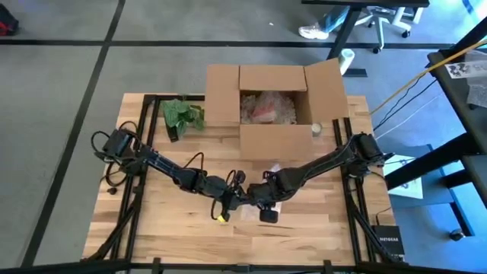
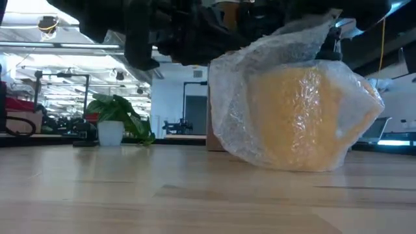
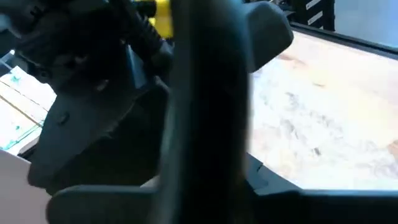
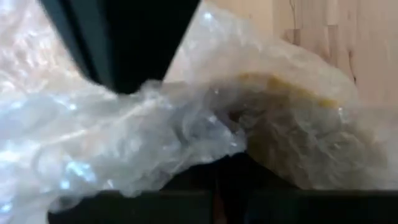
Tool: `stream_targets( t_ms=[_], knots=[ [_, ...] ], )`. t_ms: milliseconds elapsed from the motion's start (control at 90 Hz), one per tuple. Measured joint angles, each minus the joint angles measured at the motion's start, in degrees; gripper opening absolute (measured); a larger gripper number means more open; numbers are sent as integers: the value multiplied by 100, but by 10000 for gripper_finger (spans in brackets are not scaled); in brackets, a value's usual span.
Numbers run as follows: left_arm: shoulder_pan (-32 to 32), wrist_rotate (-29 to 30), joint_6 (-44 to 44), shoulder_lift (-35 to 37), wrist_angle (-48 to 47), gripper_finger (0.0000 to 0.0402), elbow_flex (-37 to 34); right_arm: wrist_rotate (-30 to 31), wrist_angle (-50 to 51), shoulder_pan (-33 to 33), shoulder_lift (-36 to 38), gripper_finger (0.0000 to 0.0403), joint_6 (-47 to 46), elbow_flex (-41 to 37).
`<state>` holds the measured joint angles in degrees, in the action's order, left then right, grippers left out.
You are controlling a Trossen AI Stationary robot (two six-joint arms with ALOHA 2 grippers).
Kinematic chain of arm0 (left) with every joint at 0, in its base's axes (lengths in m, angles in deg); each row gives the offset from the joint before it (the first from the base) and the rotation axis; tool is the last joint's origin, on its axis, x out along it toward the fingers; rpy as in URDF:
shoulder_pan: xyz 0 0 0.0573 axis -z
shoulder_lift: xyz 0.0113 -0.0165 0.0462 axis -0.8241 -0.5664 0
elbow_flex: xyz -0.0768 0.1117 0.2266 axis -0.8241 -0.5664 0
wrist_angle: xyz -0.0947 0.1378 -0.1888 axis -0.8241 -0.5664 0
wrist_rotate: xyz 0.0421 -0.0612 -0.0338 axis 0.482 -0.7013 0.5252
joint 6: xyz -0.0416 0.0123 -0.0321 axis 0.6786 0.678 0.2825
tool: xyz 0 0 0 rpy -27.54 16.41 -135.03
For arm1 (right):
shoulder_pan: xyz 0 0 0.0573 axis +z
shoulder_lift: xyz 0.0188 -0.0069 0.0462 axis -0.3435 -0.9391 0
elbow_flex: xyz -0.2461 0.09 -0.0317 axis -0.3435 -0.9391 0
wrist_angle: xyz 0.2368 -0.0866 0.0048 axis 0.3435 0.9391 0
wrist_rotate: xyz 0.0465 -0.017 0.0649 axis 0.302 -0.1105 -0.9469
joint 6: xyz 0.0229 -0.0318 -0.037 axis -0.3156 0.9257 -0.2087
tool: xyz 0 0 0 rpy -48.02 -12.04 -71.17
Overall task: Wrap mug
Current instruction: Wrap the yellow mug with the bubble wrap
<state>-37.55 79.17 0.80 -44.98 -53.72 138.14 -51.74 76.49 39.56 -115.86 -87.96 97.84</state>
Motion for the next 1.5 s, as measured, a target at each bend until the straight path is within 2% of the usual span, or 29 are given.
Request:
stream_targets(
  t_ms=[289,578,800,1189,1500],
  knots=[
    [-84,-201,161,0,-93,0,0,135,575,1,2,0,157,597],
    [-82,-201,219,0,-223,0,0,679,1703,128,4,0,175,1288],
    [-80,-202,204,-1,-300,0,4,802,1641,244,19,0,257,1656],
    [-80,-198,200,-2,-281,0,1,571,1074,238,19,0,492,1587],
    [-80,-192,207,-2,-314,0,0,302,342,223,17,0,302,439]
  ],
)
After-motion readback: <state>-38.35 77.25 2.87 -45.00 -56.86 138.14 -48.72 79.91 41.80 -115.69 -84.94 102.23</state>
